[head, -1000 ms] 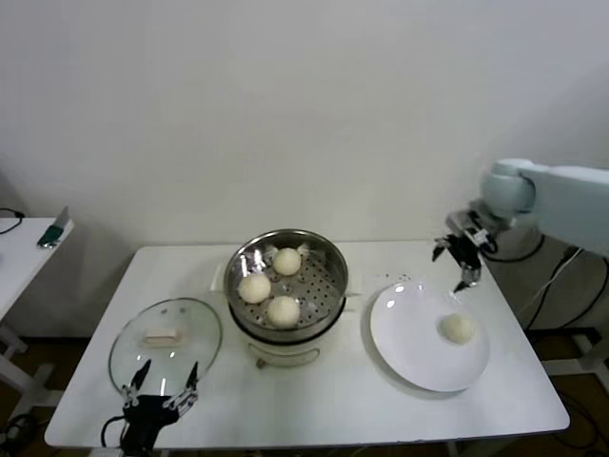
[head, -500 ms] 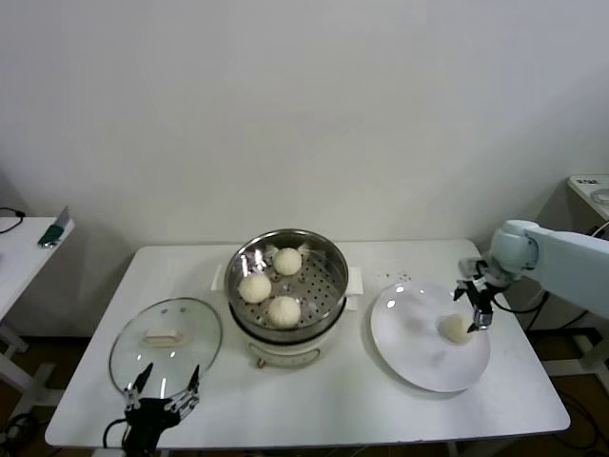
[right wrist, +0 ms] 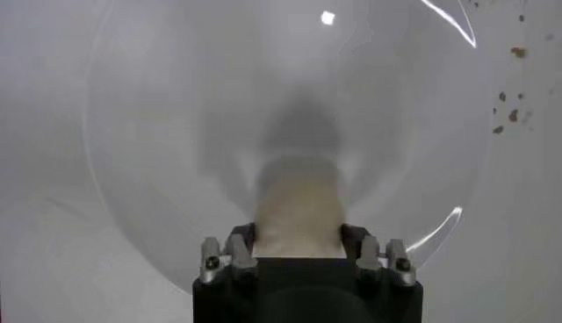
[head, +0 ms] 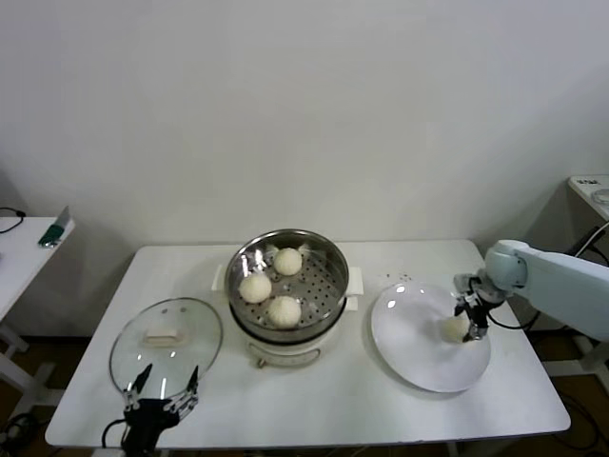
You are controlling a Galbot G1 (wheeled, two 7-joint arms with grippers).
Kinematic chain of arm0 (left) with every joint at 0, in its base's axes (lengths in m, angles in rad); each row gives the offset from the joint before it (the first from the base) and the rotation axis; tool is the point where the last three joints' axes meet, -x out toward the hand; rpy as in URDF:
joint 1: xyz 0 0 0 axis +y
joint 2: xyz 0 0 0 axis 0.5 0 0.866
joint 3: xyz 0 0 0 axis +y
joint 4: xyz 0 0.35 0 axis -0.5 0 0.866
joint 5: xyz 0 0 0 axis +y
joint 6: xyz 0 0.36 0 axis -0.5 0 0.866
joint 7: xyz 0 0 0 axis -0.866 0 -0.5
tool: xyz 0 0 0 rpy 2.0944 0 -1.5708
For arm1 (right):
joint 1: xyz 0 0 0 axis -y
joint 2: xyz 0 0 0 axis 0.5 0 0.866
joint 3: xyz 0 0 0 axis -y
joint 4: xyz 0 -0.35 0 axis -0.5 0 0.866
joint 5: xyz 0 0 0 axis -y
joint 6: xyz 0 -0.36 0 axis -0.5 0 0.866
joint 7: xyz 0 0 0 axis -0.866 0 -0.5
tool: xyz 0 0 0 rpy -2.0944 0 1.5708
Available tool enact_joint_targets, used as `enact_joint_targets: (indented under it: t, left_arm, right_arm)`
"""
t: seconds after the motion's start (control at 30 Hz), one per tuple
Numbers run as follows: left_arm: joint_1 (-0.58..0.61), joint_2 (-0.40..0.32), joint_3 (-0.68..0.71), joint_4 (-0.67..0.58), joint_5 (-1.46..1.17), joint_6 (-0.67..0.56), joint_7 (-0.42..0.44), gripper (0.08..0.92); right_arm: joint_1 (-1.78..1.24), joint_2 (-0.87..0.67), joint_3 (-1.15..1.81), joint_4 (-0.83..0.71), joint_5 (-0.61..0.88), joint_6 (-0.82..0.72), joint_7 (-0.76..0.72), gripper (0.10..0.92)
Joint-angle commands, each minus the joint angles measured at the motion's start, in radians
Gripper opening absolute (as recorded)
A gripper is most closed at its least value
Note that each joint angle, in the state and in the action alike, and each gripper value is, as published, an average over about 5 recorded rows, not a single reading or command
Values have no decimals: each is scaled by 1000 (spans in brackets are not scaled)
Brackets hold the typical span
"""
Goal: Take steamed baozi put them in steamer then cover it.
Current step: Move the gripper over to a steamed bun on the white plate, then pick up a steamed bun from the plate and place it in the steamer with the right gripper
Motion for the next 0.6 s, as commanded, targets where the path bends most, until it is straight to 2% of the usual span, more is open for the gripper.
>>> enact_joint_targets:
  t: [0.03,0.2,0.33,0.47,0.6]
  left_arm:
    - [3,5,-2,-7,0,3,0,823]
    - [0,13,-1,-9,2,6,1,823]
    - [-4,17,3,-9,4,8,2,823]
    - [-10,18,6,-9,4,10,3,823]
    - [-13,17,7,-9,2,11,4,823]
  right_arm:
    - [291,-2,-186,109,129,-9,8,607]
    - [703,97,-429,244,377,-15,-22,602]
    - [914,221,-457,337,579,-52,-26,602]
    - [947,345,-377,396,697,-98,4,602]
    - [869,467,-282,417,746,-145,64,602]
